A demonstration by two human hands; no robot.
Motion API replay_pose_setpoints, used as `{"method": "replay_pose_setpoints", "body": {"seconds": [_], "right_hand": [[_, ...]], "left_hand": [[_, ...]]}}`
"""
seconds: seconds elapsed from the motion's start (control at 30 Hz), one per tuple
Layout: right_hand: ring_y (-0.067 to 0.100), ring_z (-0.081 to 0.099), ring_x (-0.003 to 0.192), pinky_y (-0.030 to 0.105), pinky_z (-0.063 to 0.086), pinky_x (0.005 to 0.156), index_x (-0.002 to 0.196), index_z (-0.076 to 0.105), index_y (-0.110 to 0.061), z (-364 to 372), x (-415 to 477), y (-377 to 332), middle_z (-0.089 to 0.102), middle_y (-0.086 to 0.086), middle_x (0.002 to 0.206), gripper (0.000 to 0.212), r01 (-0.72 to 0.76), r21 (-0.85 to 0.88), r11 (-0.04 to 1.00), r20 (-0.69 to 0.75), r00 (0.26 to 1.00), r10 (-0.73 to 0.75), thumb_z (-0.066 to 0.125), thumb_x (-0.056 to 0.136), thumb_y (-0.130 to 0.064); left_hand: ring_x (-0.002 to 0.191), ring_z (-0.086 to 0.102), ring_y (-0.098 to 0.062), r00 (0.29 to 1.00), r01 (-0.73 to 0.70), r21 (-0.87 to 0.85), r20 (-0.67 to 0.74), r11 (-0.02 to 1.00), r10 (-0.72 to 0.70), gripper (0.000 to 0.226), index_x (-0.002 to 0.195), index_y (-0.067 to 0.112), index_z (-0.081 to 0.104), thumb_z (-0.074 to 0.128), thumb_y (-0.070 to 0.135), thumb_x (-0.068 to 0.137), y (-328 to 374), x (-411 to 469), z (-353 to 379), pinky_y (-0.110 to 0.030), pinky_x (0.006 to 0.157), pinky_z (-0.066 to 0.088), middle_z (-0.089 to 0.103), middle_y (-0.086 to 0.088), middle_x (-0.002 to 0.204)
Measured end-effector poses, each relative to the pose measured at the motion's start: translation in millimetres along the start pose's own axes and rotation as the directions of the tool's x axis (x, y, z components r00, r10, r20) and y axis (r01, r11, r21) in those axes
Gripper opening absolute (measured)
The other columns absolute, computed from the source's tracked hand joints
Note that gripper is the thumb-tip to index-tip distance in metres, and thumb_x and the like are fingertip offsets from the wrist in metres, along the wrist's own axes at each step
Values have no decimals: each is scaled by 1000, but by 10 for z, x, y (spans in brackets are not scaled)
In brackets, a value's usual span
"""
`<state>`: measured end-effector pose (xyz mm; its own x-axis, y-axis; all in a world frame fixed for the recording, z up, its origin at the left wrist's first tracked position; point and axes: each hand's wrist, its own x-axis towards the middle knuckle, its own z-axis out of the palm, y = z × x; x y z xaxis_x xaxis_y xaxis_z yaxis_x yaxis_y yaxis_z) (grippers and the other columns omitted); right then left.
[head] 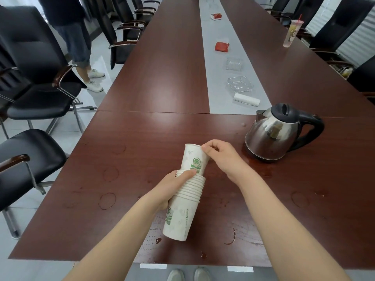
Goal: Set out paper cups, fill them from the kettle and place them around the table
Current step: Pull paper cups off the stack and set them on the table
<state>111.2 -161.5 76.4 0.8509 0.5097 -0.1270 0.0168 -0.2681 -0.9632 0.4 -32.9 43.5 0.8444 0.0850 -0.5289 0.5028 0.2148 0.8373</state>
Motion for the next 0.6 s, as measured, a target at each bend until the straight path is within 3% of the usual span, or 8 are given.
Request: {"method": "replay_pose_setpoints", "body": {"seconds": [0.1, 0.23, 0.3, 0.47, 0.6], "right_hand": [[6, 50, 65, 9, 43, 57, 73, 60, -14, 17, 3, 34, 57, -1, 74, 21, -54, 76, 996, 3, 999, 54, 57, 93, -17], [10, 55, 72, 28, 45, 70, 73, 64, -19, 28, 25, 114, 62, -5, 76, 19, -150, 116, 982, 45, 988, 146, 61, 91, -23], [9, 58, 76, 30, 46, 75, 72, 63, -19, 8, 40, 114, 63, -5, 77, 19, -195, 201, 960, 57, 981, 187, 62, 90, -24], [13, 52, 99, 44, 41, 86, 75, 68, -20, -1, 61, 182, 63, -2, 93, 14, -298, 357, 885, 126, 954, 271, 64, 88, -22], [21, 55, 104, 53, 47, 93, 62, 71, -16, 59, 54, 281, 65, 3, 99, 27, -315, 443, 839, 173, 949, 264, 64, 88, -20]], "left_hand": [[77, 68, -19, 999, -38, 6, 31, 999, 38, 30, 103, 8, 66, 60, 35, 90, 9, 8, -32, -32, 71, 56, 73, -8, 88], [81, 67, -20, 995, -47, 11, 84, 999, 46, 46, 111, 3, 65, 63, 41, 85, 17, 22, -89, -32, 73, 56, 71, -11, 94], [78, 68, -19, 995, -42, 6, 89, 999, 42, 48, 109, 4, 66, 63, 43, 81, -1, 22, -120, -30, 70, 55, 71, -10, 92], [82, 69, -20, 999, -34, -12, 20, 999, 34, 61, 113, 5, 58, 71, 49, 72, -89, 62, -159, -32, 70, 55, 72, -9, 94], [91, 70, -20, 999, -52, 48, 18, 997, 52, 74, 119, 9, 53, 76, 56, 66, -106, 123, -138, -34, 76, 55, 71, -8, 104]]}}
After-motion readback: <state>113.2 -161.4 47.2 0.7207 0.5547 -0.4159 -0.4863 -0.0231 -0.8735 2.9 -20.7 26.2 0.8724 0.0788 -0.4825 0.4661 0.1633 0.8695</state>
